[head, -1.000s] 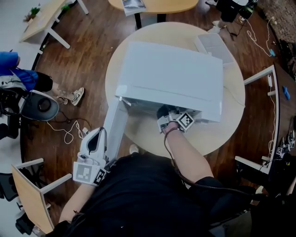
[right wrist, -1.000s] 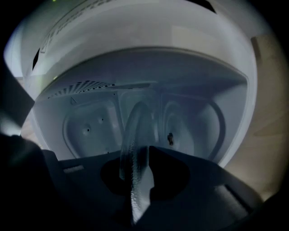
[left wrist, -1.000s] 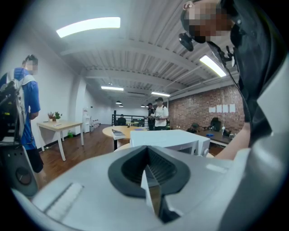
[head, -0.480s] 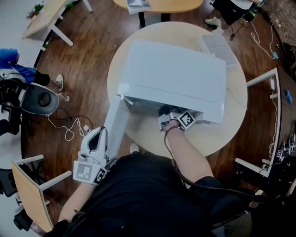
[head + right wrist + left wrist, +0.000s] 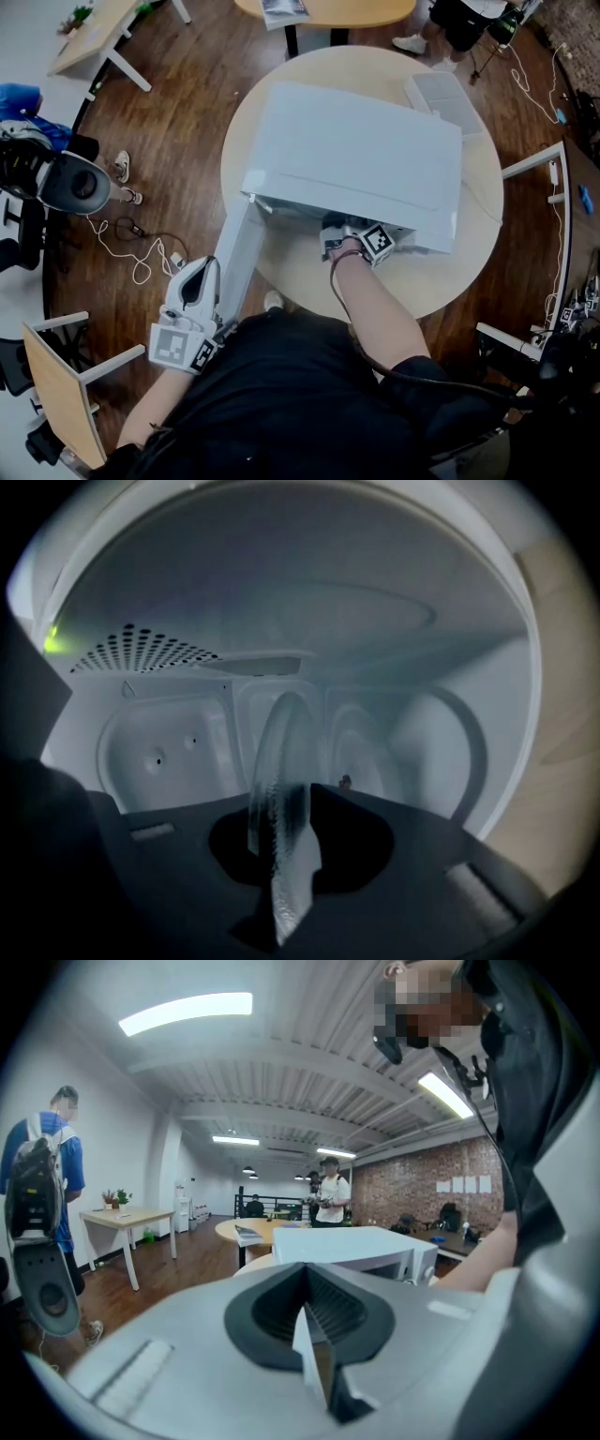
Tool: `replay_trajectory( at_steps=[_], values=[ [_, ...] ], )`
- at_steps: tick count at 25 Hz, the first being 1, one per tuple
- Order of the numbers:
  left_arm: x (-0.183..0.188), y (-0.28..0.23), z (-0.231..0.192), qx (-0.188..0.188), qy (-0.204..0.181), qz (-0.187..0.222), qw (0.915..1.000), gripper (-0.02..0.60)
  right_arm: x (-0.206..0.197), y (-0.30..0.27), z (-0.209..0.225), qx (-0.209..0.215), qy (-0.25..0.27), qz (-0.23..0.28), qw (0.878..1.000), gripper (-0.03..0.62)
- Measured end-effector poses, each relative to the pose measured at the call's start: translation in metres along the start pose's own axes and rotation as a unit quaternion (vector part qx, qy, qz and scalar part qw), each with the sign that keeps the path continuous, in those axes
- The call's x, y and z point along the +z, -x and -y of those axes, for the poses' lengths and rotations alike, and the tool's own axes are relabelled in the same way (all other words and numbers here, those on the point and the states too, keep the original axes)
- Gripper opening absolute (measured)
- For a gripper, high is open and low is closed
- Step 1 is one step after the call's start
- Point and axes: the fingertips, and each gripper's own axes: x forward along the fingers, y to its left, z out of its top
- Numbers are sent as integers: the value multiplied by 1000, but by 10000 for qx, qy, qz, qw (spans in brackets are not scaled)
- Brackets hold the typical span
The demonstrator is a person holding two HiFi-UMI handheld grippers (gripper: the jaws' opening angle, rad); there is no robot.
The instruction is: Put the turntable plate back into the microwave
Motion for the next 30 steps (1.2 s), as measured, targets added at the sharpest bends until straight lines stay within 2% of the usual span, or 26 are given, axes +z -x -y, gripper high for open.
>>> replay_trajectory(
  at_steps=[9,13,16,22,26,30],
  values=[
    [-2,-2,2,-86,-50,-43,9999,6,5,-6,-8,-141,-124,383,9991,44],
    [-2,-3,3,-75,-2,-7,10000,6,9,-6,-13,-93,-276,558,9980,78],
    [-1,-4,2,-89,-5,6,10000,6,16,-3,1,-415,-376,758,9956,123],
    [0,-4,5,-153,-17,41,9999,6,9,3,-5,-750,-306,700,9943,189],
    [0,-3,4,-205,-23,75,9998,6,5,9,5,-1046,-202,712,9918,198],
    [3,-3,1,-220,3,166,9996,6,7,13,10,-1145,-90,701,9909,207]
  ],
)
